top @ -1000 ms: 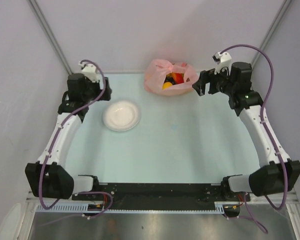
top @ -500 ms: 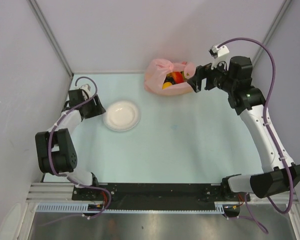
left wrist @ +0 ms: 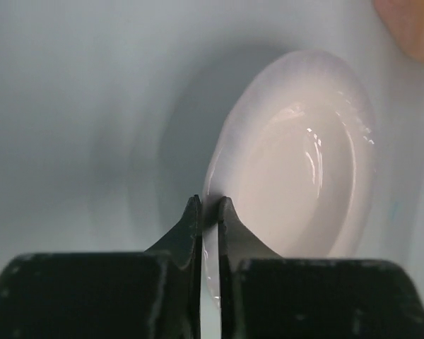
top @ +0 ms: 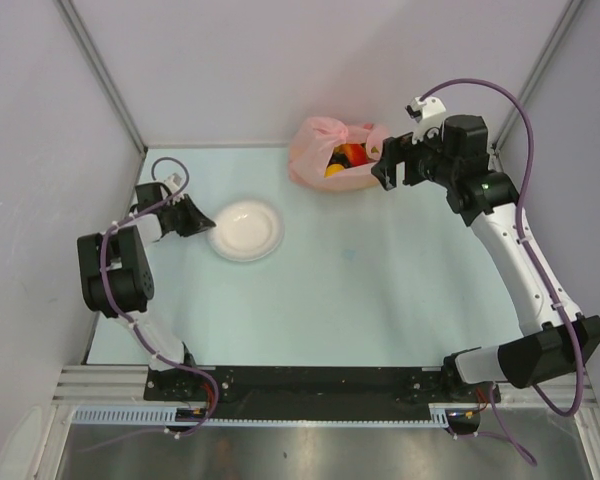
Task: Take the fake fruits out of the plastic bag
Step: Move the plate to the center of the board.
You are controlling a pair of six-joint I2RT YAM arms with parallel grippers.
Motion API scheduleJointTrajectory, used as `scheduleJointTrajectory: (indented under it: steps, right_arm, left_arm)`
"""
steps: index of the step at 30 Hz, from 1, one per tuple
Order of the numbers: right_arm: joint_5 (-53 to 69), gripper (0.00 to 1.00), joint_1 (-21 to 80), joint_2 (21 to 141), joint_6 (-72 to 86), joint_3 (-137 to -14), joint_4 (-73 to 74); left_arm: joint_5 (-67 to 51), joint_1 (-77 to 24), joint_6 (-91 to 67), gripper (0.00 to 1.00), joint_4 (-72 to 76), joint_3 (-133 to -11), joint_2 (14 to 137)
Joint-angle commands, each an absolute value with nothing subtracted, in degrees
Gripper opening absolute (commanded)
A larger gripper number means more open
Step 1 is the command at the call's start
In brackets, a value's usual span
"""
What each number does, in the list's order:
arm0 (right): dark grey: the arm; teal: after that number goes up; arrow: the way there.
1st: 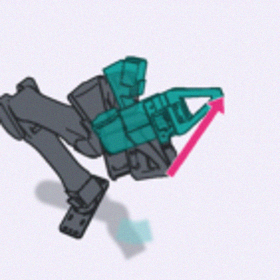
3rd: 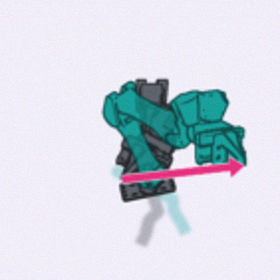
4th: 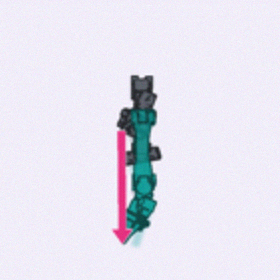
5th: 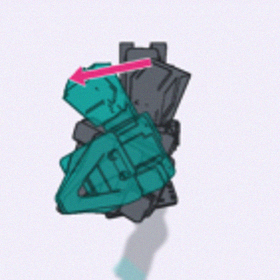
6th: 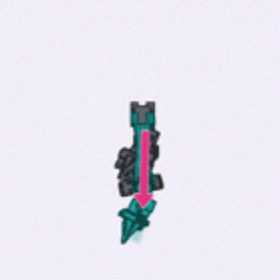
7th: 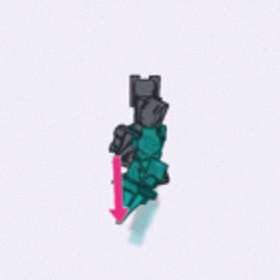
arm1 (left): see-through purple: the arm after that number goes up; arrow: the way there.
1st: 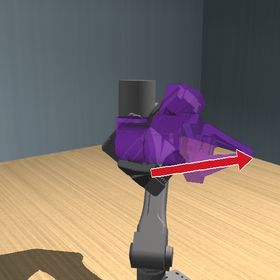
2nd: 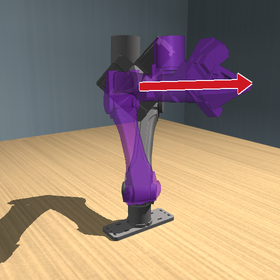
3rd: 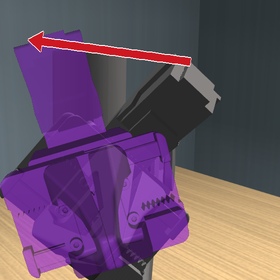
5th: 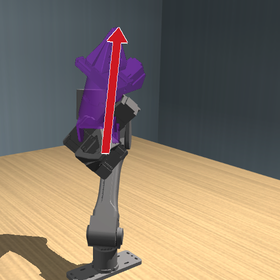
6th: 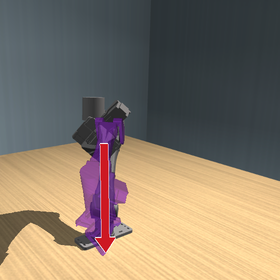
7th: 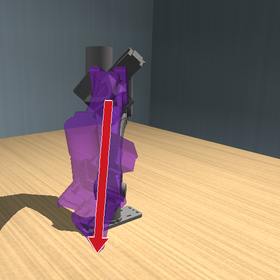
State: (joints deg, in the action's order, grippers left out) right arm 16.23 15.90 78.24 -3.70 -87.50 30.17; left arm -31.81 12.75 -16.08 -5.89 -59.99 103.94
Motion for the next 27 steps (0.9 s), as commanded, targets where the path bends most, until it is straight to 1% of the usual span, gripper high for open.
scheduleJointTrajectory:
  steps: [1, 3, 5, 10, 13, 19, 23, 27]
  right_arm:
    - [14.6, 0.92, 16.1, 78.5, -4.2, -89.6, 30.2]
    - [14.4, 0.92, 16.2, 78.5, -4.5, -89.2, 30.4]
    - [14.3, 0.92, 16.1, 78.1, -4.9, -88.9, 30.4]
    - [14.7, 0.91, 15.0, 77.2, -6.1, -87.5, 30.0]
    - [15.9, 0.91, 13.7, 77.3, -6.2, -87.5, 29.9]
    - [17.8, 0.91, 11.7, 76.6, -7.0, -86.8, 29.7]
    - [19.2, 0.91, 10.6, 76.5, -6.9, -84.8, 29.2]
    - [20.0, 0.91, 10.4, 76.7, -6.2, -83.6, 28.4]
  left_arm:
    - [-40.2, 11.7, -17.1, 0.00, -1.4, -61.4, 104.5]
    - [-42.9, 11.2, -17.0, 0.00, -1.0, -59.9, 104.5]
    - [-47.9, 10.4, -16.4, 0.00, -1.5, -58.5, 104.5]
    - [-53.8, 3.0, -7.1, 0.00, -14.7, -59.9, 106.0]
    - [-54.4, -2.7, -3.2, 0.00, -18.4, -59.8, 106.3]
    - [-54.0, -12.9, -0.2, 0.00, -19.5, -58.6, 104.7]
    - [-53.2, -21.2, 3.3, 0.00, -21.2, -61.1, 106.1]
    - [-52.1, -26.0, 3.1, 0.00, -20.4, -63.4, 108.3]
